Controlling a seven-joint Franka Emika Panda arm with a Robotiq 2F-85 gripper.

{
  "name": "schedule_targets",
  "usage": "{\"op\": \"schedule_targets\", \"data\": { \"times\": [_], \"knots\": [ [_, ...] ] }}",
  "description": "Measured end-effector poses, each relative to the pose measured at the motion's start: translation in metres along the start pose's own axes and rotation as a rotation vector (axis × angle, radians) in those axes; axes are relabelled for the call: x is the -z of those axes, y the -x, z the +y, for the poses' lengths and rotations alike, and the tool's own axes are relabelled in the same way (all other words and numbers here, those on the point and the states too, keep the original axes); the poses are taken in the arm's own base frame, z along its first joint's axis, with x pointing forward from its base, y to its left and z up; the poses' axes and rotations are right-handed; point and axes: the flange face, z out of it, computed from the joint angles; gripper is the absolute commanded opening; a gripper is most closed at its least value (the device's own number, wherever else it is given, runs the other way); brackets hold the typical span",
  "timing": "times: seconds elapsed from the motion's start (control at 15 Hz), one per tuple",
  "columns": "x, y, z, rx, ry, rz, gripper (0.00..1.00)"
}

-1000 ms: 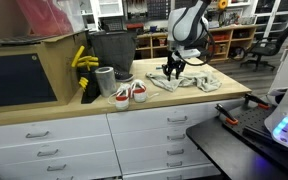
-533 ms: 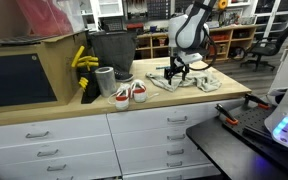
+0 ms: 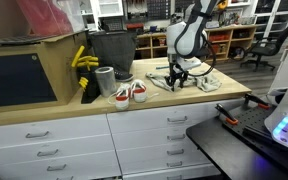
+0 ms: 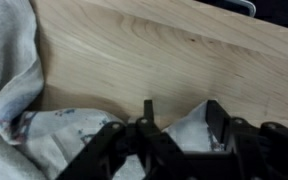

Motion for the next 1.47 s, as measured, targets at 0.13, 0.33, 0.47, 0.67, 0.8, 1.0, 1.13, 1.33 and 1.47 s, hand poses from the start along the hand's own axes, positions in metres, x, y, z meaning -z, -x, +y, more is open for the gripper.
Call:
{"op": "schedule_targets", "data": {
  "times": [0.13,0.33,0.47,0.67,0.8,1.0,1.13,1.33,1.47],
  "knots": [
    [0.001,-0.001,-0.002,0.002,-0.006,0.009,0.14],
    [0.003,-0.003,-0.005,0.004,-0.015,0.024,0.0],
    [0.005,-0.004,-0.007,0.007,-0.021,0.033,0.0],
    [0.006,-0.004,-0.01,0.012,-0.028,0.043,0.01],
    [0.007,-0.004,-0.012,0.016,-0.034,0.049,0.01],
    [0.02,-0.003,-0.025,0.052,-0.067,0.083,0.01],
    [0.038,0.001,-0.04,0.107,-0.105,0.122,0.01],
    [0.066,0.02,-0.068,0.21,-0.16,0.17,0.01],
    [0.078,0.043,-0.09,0.289,-0.191,0.17,0.01]
  ]
}}
